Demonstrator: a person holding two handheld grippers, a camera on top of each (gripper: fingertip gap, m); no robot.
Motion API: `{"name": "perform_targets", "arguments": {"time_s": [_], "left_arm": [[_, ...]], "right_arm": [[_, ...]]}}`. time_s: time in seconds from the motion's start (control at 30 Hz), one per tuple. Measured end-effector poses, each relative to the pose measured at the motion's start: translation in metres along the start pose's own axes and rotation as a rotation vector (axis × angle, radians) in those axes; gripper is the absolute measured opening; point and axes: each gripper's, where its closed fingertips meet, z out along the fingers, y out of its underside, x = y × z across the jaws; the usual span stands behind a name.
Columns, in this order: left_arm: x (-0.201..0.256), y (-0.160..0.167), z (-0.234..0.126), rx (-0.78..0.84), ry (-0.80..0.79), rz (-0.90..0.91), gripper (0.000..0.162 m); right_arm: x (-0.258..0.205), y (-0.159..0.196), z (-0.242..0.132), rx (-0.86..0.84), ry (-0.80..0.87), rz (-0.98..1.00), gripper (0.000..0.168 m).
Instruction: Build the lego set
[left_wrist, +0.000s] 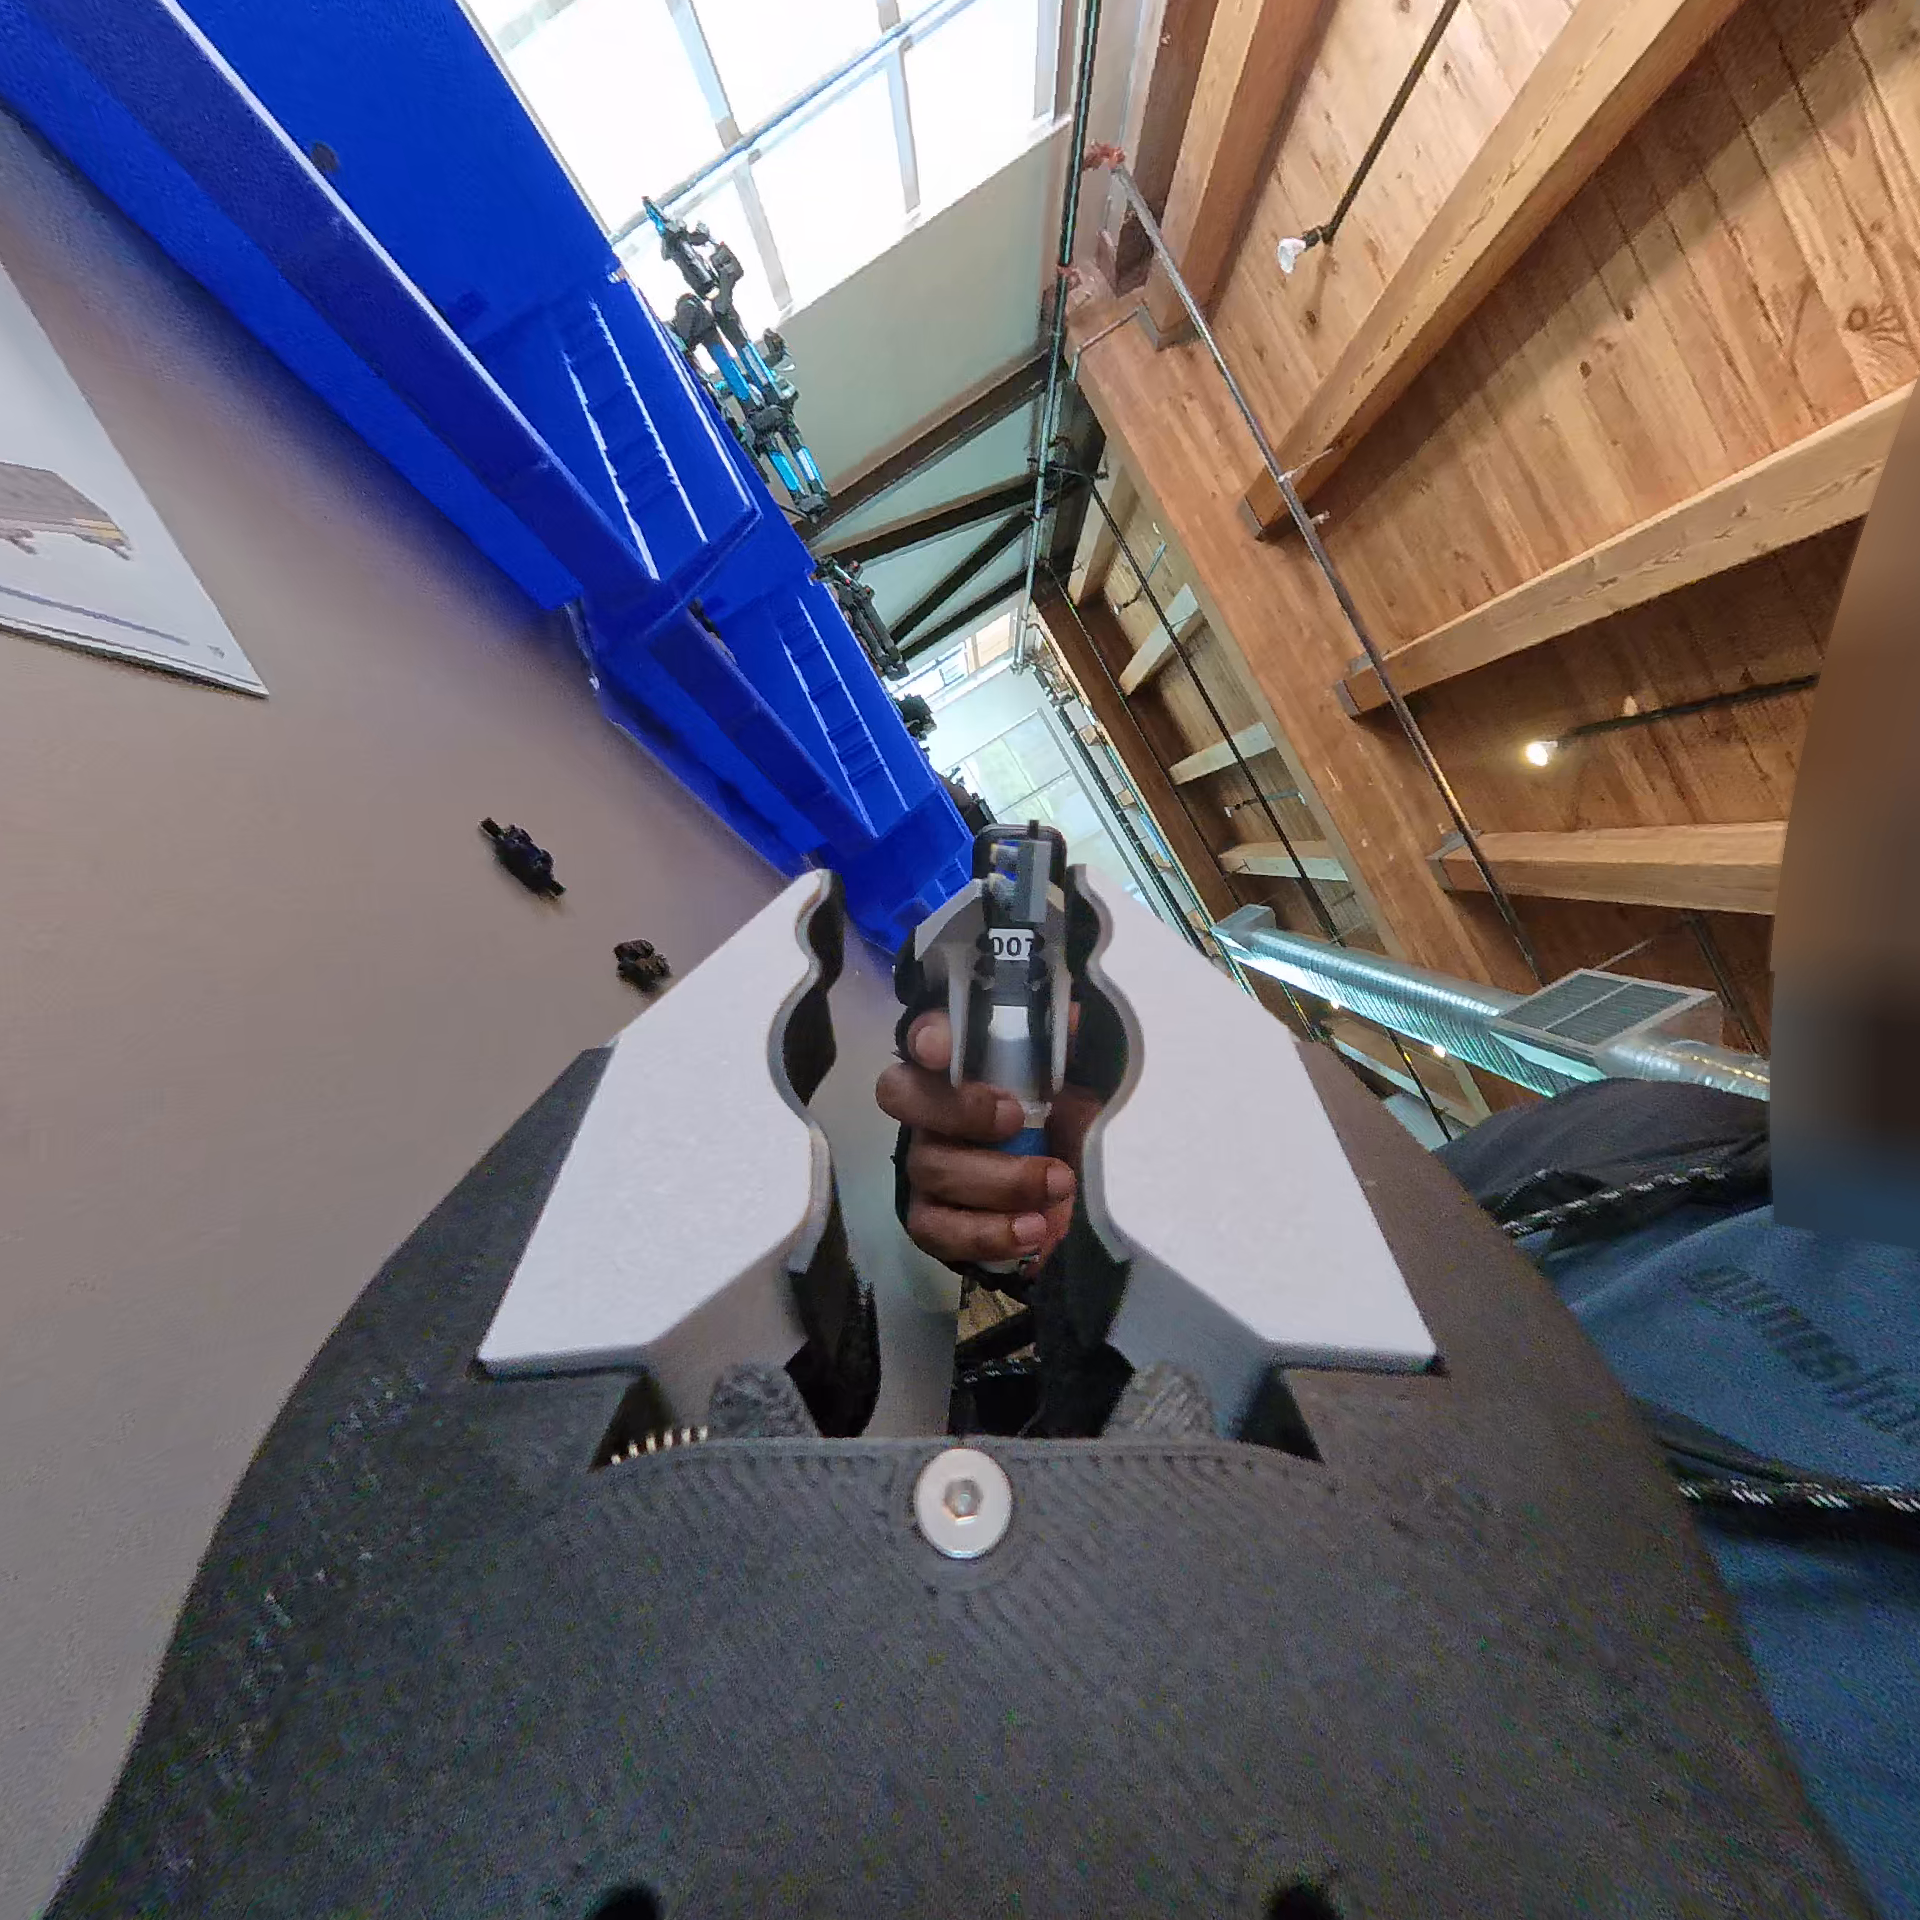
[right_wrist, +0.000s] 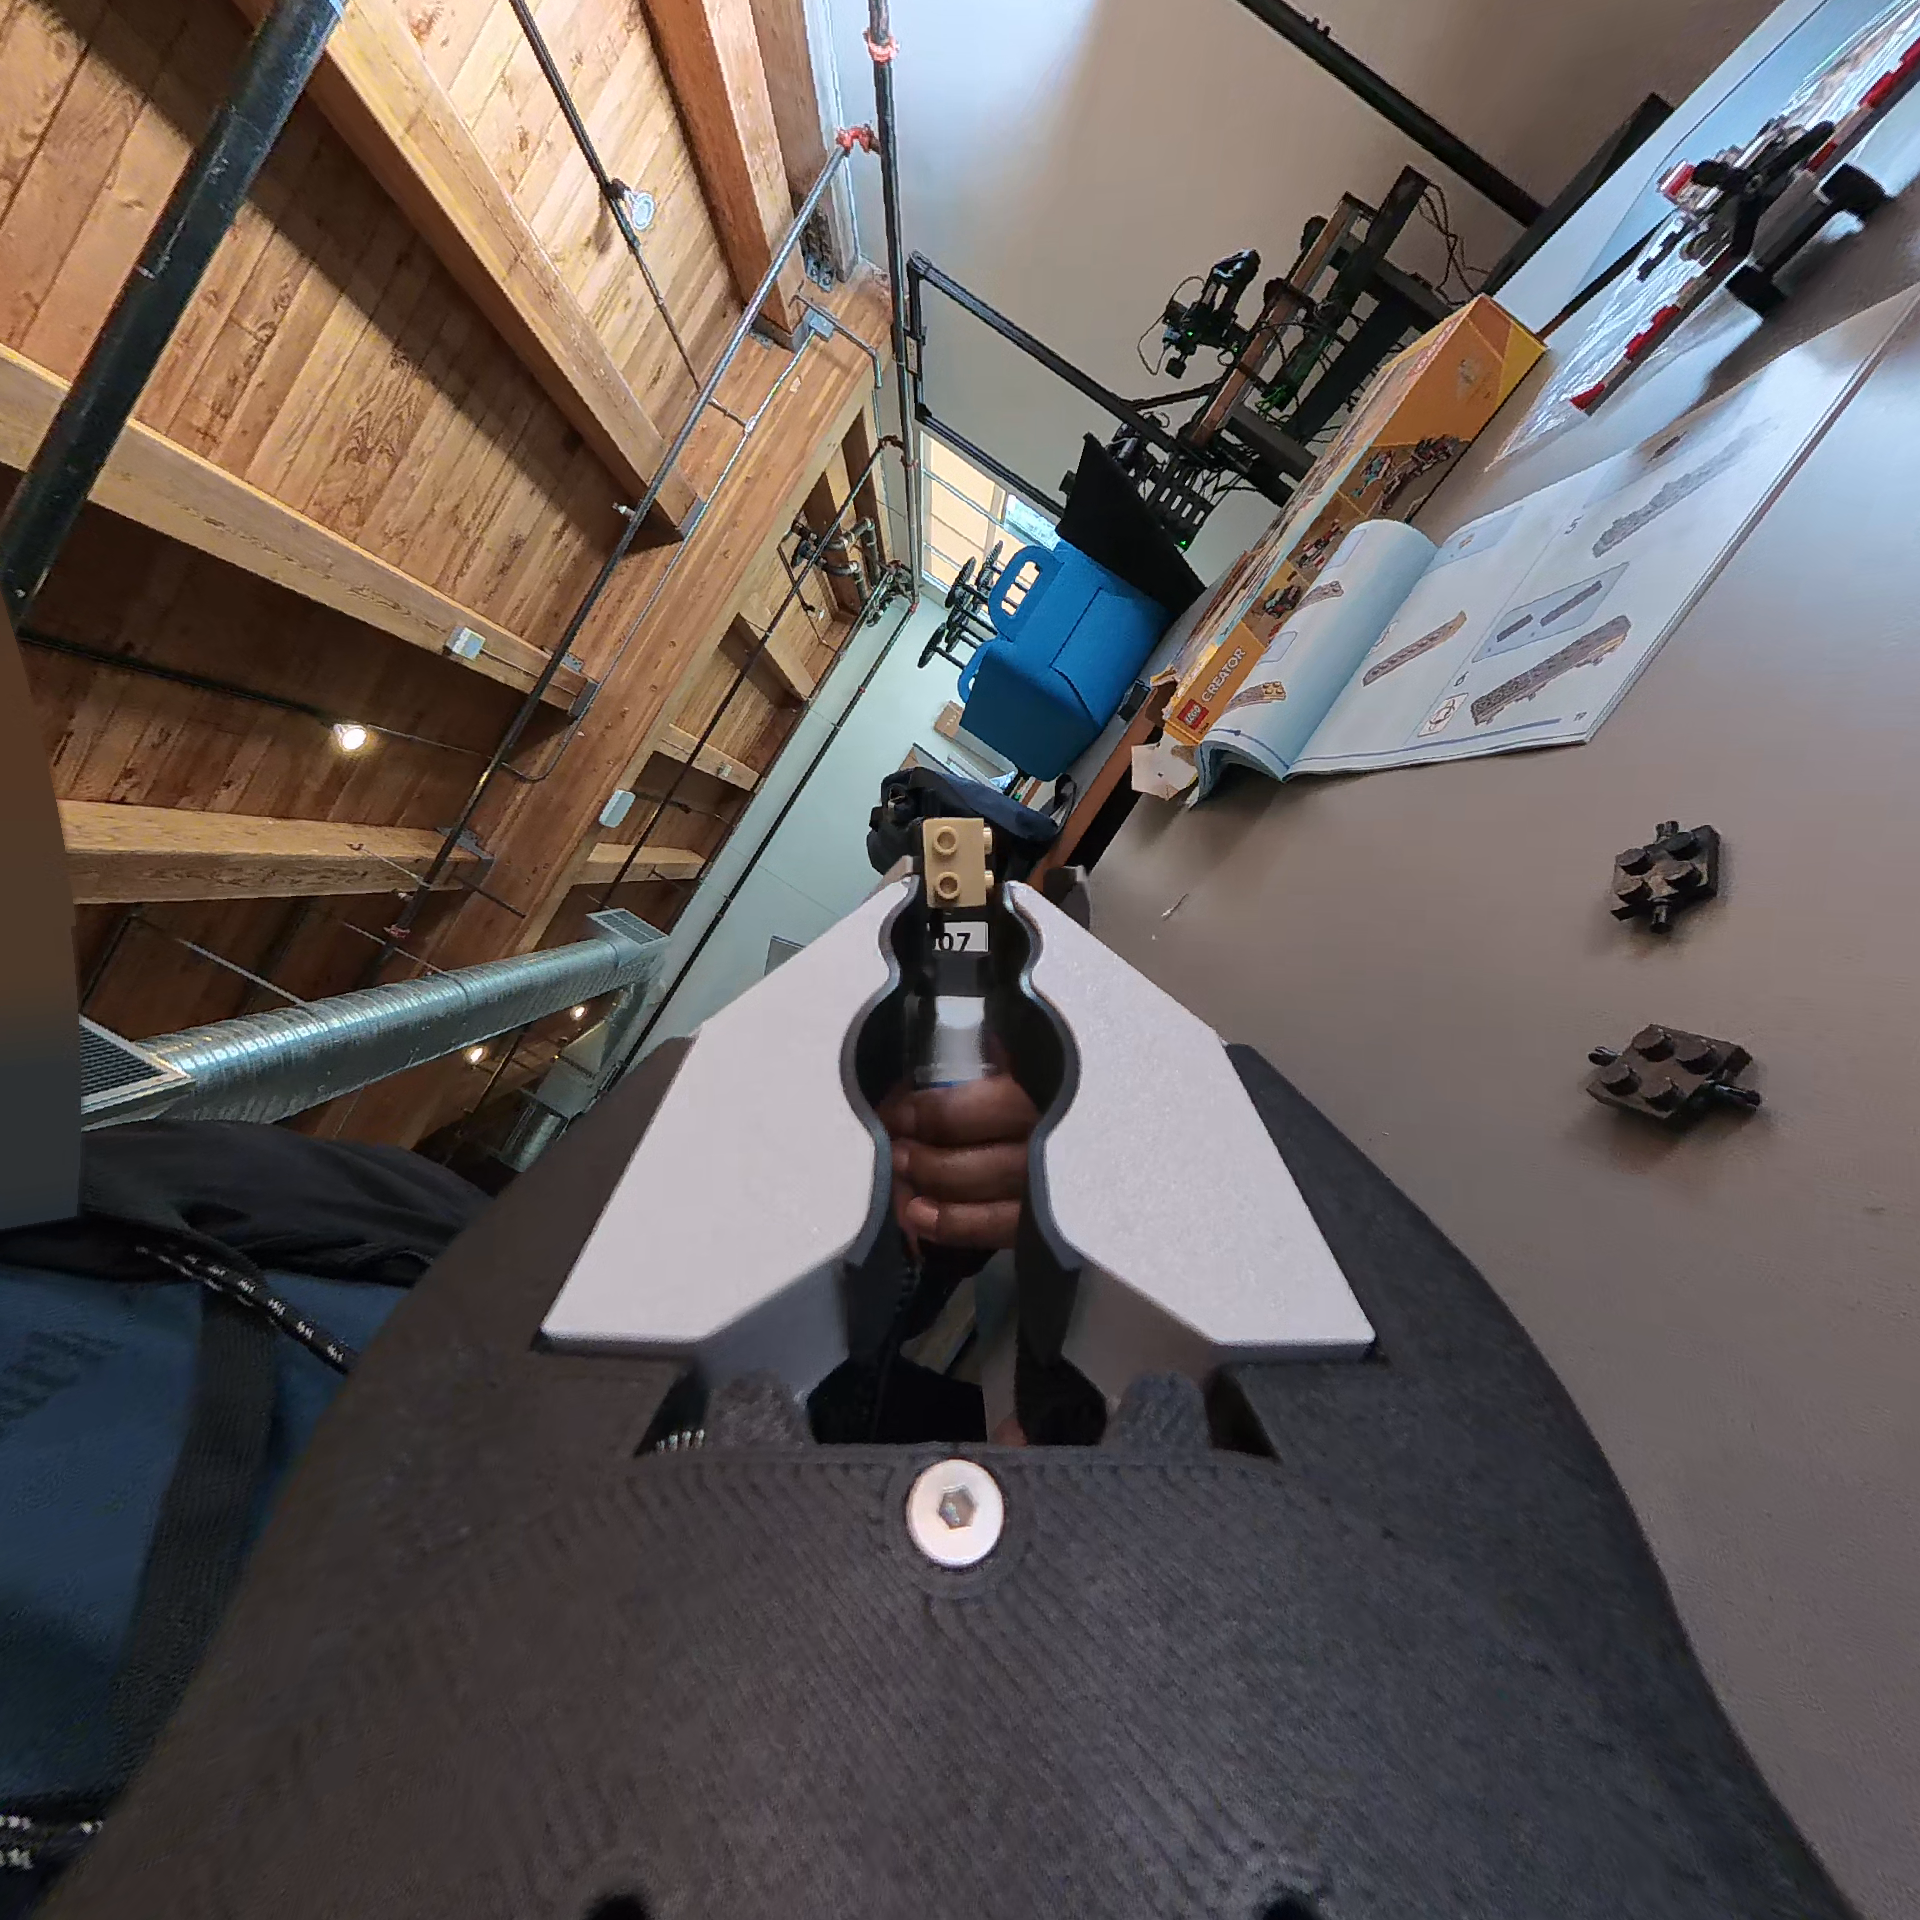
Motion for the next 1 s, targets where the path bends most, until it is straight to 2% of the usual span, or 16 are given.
{"name": "perform_targets", "arguments": {"time_s": [0.13,0.27,0.47,0.53,0.63,0.87,1.0], "left_arm": [[0.005,0.012,0.006,-0.059,0.017,0.019,0.038],[0.006,0.019,0.008,-0.082,0.022,0.031,0.009],[-0.005,0.022,0.006,-0.092,-0.026,-0.007,0.007],[-0.011,0.02,0.005,-0.08,-0.057,-0.015,0.007],[-0.02,0.017,0.0,-0.061,-0.103,-0.042,0.007],[-0.037,0.015,-0.006,-0.037,-0.194,-0.096,0.007],[-0.042,0.02,-0.007,-0.062,-0.232,-0.099,0.007]], "right_arm": [[0.001,0.003,0.001,-0.006,0.006,0.005,0.011],[0.004,0.01,0.003,-0.035,0.023,0.009,0.012],[0.019,0.017,0.001,-0.123,0.097,-0.01,0.013],[0.026,0.018,-0.003,-0.172,0.134,-0.03,0.022],[0.04,0.008,-0.012,-0.221,0.224,-0.146,0.032],[0.097,-0.008,-0.051,-0.476,0.632,-0.558,0.034],[0.11,0.009,-0.049,-0.653,0.666,-0.663,0.035]]}}
